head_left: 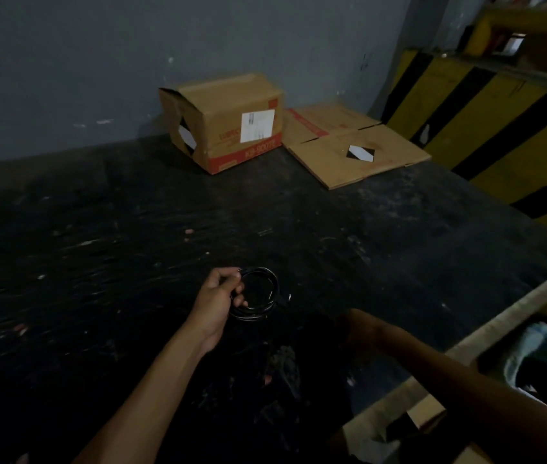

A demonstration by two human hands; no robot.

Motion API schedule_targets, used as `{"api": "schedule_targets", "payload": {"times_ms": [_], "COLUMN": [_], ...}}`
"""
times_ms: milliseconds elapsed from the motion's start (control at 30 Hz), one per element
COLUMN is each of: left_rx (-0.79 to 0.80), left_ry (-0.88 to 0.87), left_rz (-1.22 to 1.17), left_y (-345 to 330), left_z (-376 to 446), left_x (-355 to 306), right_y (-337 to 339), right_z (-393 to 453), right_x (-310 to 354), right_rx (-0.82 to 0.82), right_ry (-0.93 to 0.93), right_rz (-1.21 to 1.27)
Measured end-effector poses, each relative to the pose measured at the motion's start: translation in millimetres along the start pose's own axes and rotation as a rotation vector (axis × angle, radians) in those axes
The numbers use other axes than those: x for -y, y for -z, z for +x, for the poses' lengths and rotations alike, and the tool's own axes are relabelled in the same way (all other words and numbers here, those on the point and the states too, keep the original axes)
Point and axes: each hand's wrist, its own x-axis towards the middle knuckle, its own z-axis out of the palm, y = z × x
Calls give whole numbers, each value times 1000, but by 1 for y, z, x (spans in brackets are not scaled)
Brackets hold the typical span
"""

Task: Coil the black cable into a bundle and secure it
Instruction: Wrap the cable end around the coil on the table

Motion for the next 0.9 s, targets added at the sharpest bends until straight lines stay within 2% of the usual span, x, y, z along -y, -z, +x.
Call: {"api": "schedule_targets", "payload": {"times_ms": [200, 300, 433, 567, 767, 900], "left_rx": [-46, -67, -56, -16, -39, -46], "left_ry": [59, 88, 164, 132, 77, 61], "left_rz": [128, 150, 44, -14, -88, -227], "left_y": [4, 3, -3, -3, -7, -8], "left_z": [2, 1, -5, -12, -19, -24], "left_x": [4, 2, -11, -19, -27, -32], "right_y": [23, 29, 27, 23, 14, 9], "right_z": [-1, -5, -11, -17, -20, -20], "right_x": [47, 81, 120, 140, 154, 156], "right_rx": [-132, -155, -182, -249, -384, -471], "right_ry": [206, 330, 434, 530, 560, 558], "right_rz": [442, 482, 502, 504, 544, 562]}}
